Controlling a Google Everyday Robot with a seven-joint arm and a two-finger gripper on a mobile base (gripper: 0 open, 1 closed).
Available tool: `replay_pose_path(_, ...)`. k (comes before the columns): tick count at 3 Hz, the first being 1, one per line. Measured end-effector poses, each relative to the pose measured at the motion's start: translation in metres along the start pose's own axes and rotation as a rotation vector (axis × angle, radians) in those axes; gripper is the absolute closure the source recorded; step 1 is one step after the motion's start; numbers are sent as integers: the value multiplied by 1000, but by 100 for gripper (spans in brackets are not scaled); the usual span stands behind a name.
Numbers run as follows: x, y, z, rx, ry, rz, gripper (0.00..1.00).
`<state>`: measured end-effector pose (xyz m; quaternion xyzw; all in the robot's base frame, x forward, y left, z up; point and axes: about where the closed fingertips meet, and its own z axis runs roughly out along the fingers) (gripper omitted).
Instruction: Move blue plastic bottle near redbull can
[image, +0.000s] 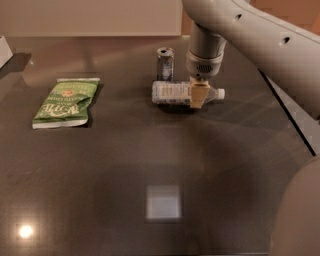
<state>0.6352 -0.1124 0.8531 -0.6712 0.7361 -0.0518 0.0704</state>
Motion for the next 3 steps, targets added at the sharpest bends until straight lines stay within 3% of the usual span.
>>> replay_pose_path(1, 1, -4, 1, 14, -19, 12, 13)
replay_pose_path(2, 0, -4, 2, 15, -20, 10, 0)
replay_pose_path(3, 0, -4, 2, 15, -20, 10, 0)
